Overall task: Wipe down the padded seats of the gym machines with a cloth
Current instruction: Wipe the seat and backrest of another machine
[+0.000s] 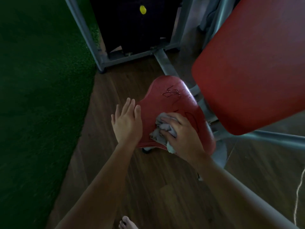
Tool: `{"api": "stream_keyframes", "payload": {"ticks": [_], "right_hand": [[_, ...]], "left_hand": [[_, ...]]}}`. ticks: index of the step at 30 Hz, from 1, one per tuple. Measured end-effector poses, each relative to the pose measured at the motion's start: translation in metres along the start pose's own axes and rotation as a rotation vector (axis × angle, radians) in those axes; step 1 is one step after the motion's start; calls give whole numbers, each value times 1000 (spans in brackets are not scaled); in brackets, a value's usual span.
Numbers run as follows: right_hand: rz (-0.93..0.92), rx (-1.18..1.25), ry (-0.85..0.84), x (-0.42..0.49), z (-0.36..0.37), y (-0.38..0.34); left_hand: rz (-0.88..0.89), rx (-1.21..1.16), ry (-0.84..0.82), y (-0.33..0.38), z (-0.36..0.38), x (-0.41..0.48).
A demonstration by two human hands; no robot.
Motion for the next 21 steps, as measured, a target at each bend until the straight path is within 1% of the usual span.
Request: {"api": "stream_keyframes", "payload": {"ticks": [3, 6, 12, 14, 17, 19, 21], "right_hand": [[69, -44, 54, 11, -12, 23], [162, -95, 136, 32, -24, 43], [148, -126, 183, 34, -12, 35], [95, -108, 146, 34, -11, 33], [-95, -65, -24, 14, -9, 21], [-191, -50, -104, 0, -14, 24], [-139, -39, -90, 6, -19, 40]], "left_hand": [[22, 130, 73, 0, 3, 1], [19, 178, 97, 0, 4, 8], [29, 215, 125, -1, 2, 21], [35, 194, 142, -2, 2, 21], [41, 132, 133, -6, 1, 25], [98, 125, 110, -8, 1, 25], [191, 169, 93, -7, 2, 23]]}}
Point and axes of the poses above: each hand's wrist, its own x-axis towards the middle knuckle, its own z-axis out of the palm, y = z × x, the point moved 5 cm from there along x, towards the middle knuckle, and after that the axes turned 10 degrees about -z, right-handed, at the moved point
